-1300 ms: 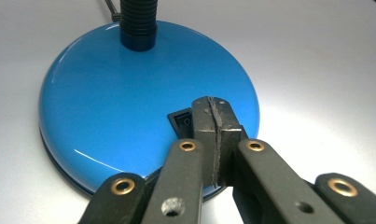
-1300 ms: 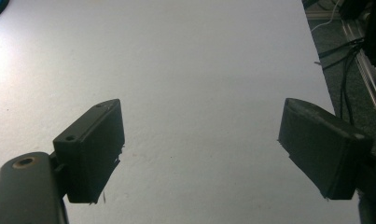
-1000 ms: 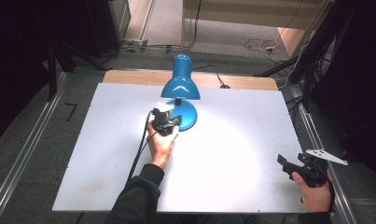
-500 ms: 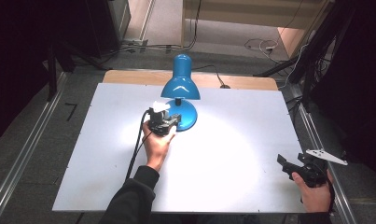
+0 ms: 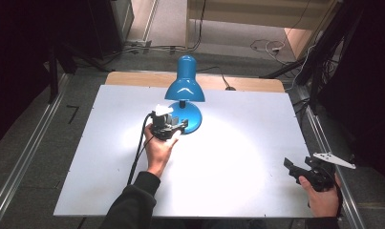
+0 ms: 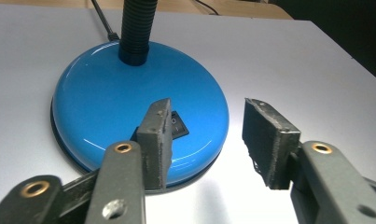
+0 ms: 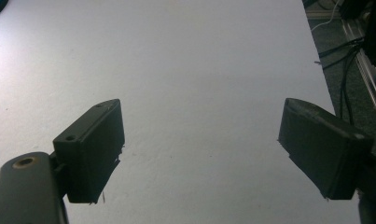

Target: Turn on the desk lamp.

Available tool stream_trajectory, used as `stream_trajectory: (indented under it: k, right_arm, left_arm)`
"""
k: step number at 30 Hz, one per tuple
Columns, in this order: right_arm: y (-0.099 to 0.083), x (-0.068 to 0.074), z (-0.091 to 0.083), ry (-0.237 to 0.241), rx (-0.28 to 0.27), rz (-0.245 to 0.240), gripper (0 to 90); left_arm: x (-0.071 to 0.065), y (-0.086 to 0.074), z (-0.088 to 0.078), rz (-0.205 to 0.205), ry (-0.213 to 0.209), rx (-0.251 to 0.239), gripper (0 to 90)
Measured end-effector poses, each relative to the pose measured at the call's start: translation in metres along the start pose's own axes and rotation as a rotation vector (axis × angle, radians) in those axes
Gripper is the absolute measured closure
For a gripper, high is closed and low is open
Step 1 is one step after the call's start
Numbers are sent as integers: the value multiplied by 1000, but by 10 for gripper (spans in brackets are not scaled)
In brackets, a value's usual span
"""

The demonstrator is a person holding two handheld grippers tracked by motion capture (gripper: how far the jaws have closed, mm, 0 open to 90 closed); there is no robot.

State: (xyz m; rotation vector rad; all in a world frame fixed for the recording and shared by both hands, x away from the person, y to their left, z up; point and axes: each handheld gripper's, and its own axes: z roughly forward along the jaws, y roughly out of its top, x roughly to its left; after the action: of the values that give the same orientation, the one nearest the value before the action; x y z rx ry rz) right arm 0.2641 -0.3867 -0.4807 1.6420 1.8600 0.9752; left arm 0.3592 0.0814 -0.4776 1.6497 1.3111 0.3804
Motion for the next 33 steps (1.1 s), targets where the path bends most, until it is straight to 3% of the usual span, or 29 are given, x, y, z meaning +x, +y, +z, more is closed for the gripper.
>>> stream_trajectory:
  k: [2, 20, 33]
  right_arm:
    - [0, 0, 0, 1, 1, -2, 130]
    - [-1, 2, 0, 0, 4, -5, 130]
    - [-1, 2, 0, 1, 5, -5, 130]
  left_arm:
    - [1, -2, -5, 3, -3, -6, 455]
    - [16, -11, -25, -14, 0, -36, 263]
    - [15, -15, -36, 5, -9, -24, 234]
